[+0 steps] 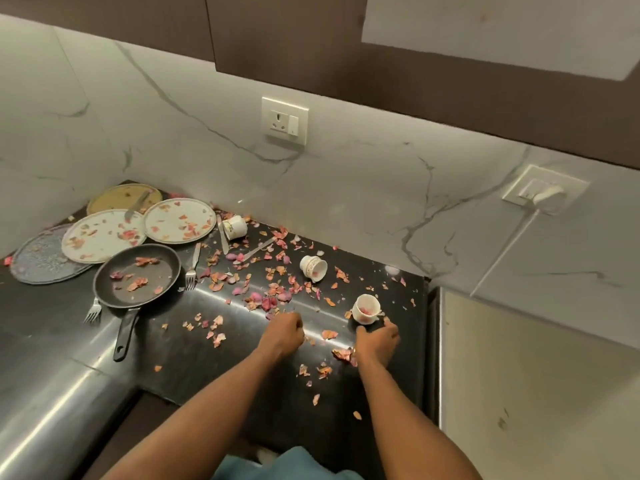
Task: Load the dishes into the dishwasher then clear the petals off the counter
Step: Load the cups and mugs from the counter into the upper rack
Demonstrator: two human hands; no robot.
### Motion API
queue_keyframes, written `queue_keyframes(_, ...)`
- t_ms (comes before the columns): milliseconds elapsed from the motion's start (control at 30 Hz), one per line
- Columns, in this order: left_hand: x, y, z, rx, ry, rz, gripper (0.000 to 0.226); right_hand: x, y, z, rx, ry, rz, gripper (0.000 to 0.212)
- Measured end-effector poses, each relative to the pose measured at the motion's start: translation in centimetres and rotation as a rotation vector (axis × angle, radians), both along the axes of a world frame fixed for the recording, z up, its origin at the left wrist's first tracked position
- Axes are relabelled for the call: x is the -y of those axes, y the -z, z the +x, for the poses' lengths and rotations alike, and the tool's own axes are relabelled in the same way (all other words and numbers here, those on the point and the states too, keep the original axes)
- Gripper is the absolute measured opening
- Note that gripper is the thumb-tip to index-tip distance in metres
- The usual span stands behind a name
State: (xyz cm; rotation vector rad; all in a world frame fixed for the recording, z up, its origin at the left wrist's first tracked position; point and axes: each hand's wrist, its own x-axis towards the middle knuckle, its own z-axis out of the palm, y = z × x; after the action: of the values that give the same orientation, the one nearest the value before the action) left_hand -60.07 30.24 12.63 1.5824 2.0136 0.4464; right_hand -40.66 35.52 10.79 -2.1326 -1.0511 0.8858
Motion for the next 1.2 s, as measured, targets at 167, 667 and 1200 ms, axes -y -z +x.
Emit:
queue_keyframes(167,-2.4,0.2,-0.8,-0.004,-0.017,-0.034,0.014,-3.0,-0.1,0.6,0.119,-0.132,0.003,0.096)
queue_keyframes(667,-3.0,1.9,0.6,0.195,-0.214,-0.135,0.012,-6.4,-0.1,0.0,0.168,-0.304,0.029,0.069)
queue_keyframes(1200,-5.8,-3.1,3.9,0.962,-0.346,0.029,0.05,-3.9,-2.5,-2.8,-1.225,-0.182,-0.271,0.057)
